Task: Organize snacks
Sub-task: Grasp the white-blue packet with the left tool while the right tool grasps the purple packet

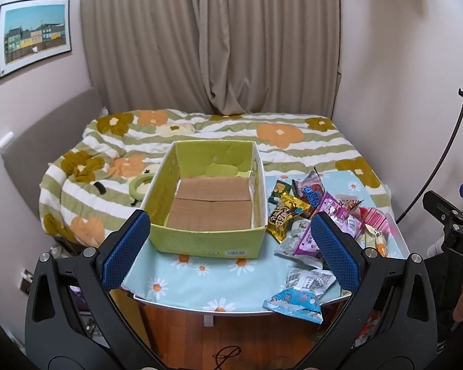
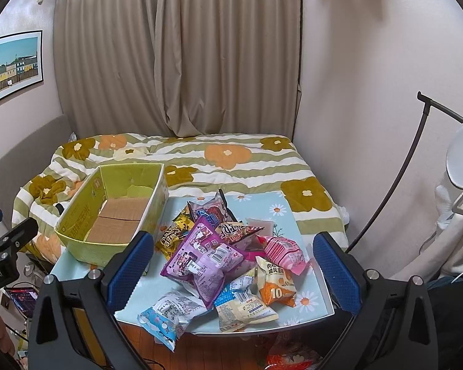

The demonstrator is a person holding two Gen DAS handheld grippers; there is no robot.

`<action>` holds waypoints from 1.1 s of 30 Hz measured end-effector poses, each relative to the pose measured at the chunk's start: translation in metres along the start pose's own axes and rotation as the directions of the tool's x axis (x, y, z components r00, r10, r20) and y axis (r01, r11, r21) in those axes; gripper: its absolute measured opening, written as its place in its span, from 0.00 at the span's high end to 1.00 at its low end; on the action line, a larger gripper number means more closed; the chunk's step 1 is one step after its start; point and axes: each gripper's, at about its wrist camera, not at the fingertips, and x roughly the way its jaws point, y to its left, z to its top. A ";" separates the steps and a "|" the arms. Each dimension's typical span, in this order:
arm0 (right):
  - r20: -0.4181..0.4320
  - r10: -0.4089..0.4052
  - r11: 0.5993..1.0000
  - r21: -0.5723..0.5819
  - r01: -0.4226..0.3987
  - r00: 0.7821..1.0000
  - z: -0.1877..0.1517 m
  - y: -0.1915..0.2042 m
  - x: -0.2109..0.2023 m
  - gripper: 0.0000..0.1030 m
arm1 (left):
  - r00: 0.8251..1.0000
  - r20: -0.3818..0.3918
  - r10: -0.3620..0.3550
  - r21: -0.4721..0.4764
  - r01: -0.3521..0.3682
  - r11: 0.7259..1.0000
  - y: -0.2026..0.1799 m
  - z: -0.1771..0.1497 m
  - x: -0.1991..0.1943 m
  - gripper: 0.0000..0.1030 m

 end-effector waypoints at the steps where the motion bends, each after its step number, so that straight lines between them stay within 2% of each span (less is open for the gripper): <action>1: 0.000 0.000 1.000 0.000 0.000 1.000 0.000 0.000 0.000 0.00 | 1.000 0.001 0.000 0.001 0.000 1.000 0.000 0.001 -0.001 0.00; 5: -0.001 0.008 1.000 0.001 -0.008 1.000 -0.001 0.000 -0.001 0.00 | 1.000 -0.010 -0.012 0.000 0.012 1.000 0.001 0.003 0.000 0.00; 10: -0.010 -0.011 0.999 -0.031 0.011 1.000 -0.003 0.001 -0.005 0.00 | 0.996 -0.058 -0.061 0.017 0.062 0.998 0.003 0.006 0.008 0.00; 12: -0.018 -0.009 0.999 -0.049 0.008 1.000 0.001 0.001 -0.008 0.00 | 0.991 -0.088 -0.100 0.022 0.102 0.995 0.004 0.003 0.018 0.00; 16: -0.049 0.050 0.996 -0.077 -0.054 0.998 -0.001 -0.006 0.010 0.00 | 0.974 -0.157 -0.161 0.031 0.168 0.985 -0.004 -0.009 0.042 0.00; 18: -0.064 0.074 0.990 -0.116 -0.081 0.995 -0.004 -0.010 0.025 0.00 | 0.956 -0.213 -0.201 0.030 0.212 0.977 -0.012 -0.018 0.058 0.00; 22: -0.121 0.157 0.957 -0.228 -0.181 0.980 -0.010 -0.014 0.064 0.00 | 0.920 -0.316 -0.233 0.052 0.262 0.964 -0.037 -0.043 0.094 0.00; 24: -0.152 0.191 0.939 -0.259 -0.226 0.970 -0.014 -0.016 0.083 0.00 | 0.892 -0.374 -0.253 0.040 0.288 0.957 -0.050 -0.057 0.115 0.00; 25: -0.181 0.219 0.924 -0.277 -0.263 0.959 -0.017 -0.018 0.098 0.00 | 0.874 -0.404 -0.269 0.028 0.306 0.952 -0.058 -0.067 0.128 0.00; 28: -0.236 0.266 0.890 -0.311 -0.332 0.935 -0.025 -0.018 0.126 0.00 | 0.838 -0.474 -0.271 0.027 0.321 0.947 -0.076 -0.090 0.156 0.00; 33: -0.323 0.334 0.824 -0.357 -0.441 0.886 -0.036 -0.010 0.168 0.00 | 0.792 -0.550 -0.263 0.041 0.340 0.939 -0.099 -0.123 0.189 0.00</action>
